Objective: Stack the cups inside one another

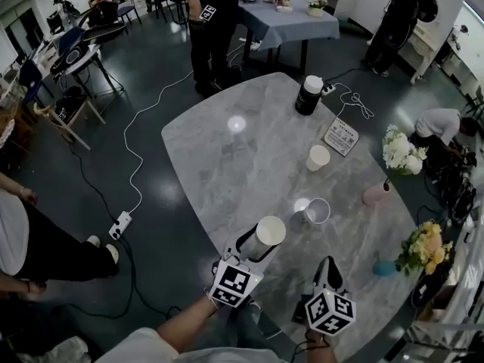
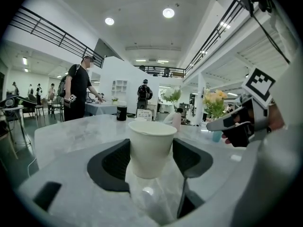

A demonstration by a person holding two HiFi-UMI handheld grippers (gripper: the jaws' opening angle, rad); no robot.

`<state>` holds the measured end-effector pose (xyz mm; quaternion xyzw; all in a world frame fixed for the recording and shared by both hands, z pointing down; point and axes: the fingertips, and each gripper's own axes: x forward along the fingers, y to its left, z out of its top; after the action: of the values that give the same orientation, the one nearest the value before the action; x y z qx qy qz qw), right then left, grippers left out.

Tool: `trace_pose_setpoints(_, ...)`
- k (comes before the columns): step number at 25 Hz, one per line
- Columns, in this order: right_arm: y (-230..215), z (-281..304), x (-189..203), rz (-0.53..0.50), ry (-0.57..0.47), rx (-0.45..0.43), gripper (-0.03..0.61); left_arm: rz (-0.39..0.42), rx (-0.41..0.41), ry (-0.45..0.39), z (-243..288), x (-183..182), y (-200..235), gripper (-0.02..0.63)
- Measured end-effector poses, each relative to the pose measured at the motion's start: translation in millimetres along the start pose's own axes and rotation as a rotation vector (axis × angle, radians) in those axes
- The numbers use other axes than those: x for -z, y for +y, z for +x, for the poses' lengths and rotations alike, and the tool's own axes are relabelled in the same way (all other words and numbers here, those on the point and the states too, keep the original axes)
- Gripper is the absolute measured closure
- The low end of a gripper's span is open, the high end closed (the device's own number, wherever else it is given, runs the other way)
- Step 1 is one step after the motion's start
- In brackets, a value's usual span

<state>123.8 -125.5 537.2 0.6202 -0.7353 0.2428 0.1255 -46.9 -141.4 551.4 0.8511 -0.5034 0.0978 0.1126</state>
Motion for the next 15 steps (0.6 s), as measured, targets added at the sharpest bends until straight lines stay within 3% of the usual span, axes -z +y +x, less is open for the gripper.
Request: trace_pose_setpoints(15,-45.3,-8.1,-38.9,0.071,-0.075,0.084,0.572,0.044,0.109,-0.029,60.3,-53.2,-37.1,0.322)
